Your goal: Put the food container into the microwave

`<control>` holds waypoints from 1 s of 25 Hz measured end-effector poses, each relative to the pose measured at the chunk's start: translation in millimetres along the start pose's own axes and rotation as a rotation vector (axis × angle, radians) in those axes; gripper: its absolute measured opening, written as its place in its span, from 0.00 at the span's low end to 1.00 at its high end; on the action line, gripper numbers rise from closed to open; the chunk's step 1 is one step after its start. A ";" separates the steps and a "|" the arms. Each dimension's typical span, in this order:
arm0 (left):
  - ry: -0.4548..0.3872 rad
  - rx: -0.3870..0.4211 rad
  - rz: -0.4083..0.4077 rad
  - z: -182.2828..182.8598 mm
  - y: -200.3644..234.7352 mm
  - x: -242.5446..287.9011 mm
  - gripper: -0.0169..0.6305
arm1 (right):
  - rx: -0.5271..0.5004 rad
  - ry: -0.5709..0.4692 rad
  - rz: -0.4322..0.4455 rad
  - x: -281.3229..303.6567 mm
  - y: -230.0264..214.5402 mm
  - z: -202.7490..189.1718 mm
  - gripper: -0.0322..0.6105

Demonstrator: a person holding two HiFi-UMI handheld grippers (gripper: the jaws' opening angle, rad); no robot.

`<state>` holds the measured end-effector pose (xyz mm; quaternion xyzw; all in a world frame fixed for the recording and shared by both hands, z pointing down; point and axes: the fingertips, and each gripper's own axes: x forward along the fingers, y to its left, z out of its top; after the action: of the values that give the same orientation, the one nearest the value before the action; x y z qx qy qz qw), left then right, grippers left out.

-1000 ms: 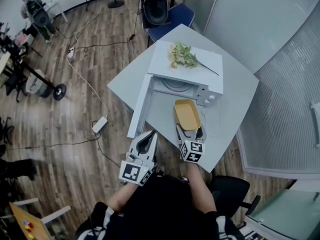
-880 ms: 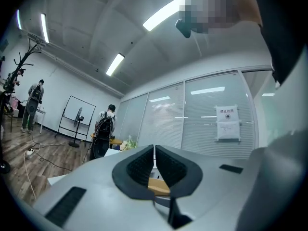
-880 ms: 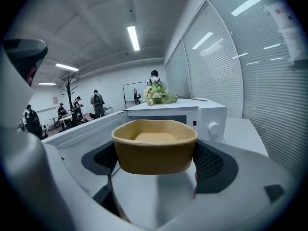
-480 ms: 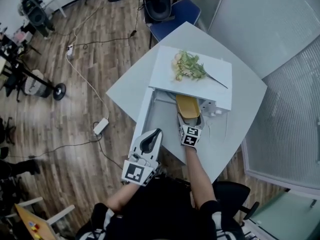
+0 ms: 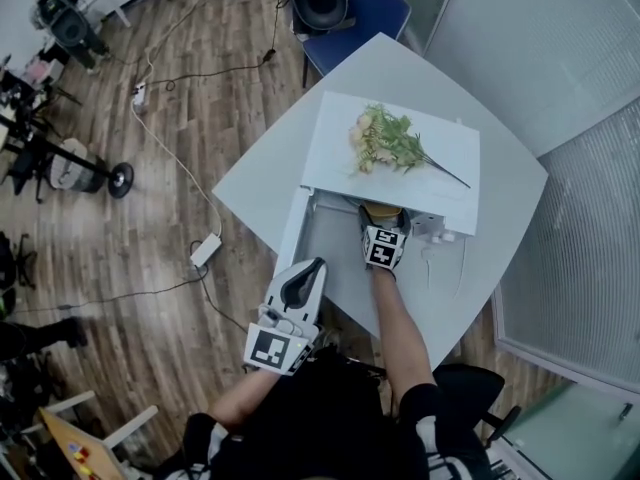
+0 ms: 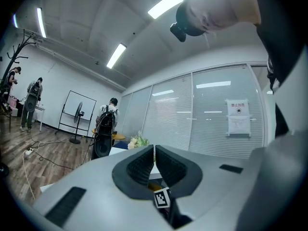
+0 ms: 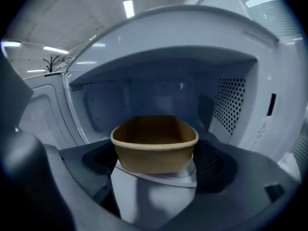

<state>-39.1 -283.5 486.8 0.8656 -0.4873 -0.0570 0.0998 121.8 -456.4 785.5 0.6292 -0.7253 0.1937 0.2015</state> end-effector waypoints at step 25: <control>0.032 -0.013 -0.018 -7.4 12.7 1.6 0.07 | 0.011 0.116 0.039 47.9 -2.1 -23.5 0.83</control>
<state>-47.3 -290.4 496.9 0.8700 -0.4776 -0.0472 0.1126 118.9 -484.0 831.1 0.6037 -0.7234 0.2378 0.2360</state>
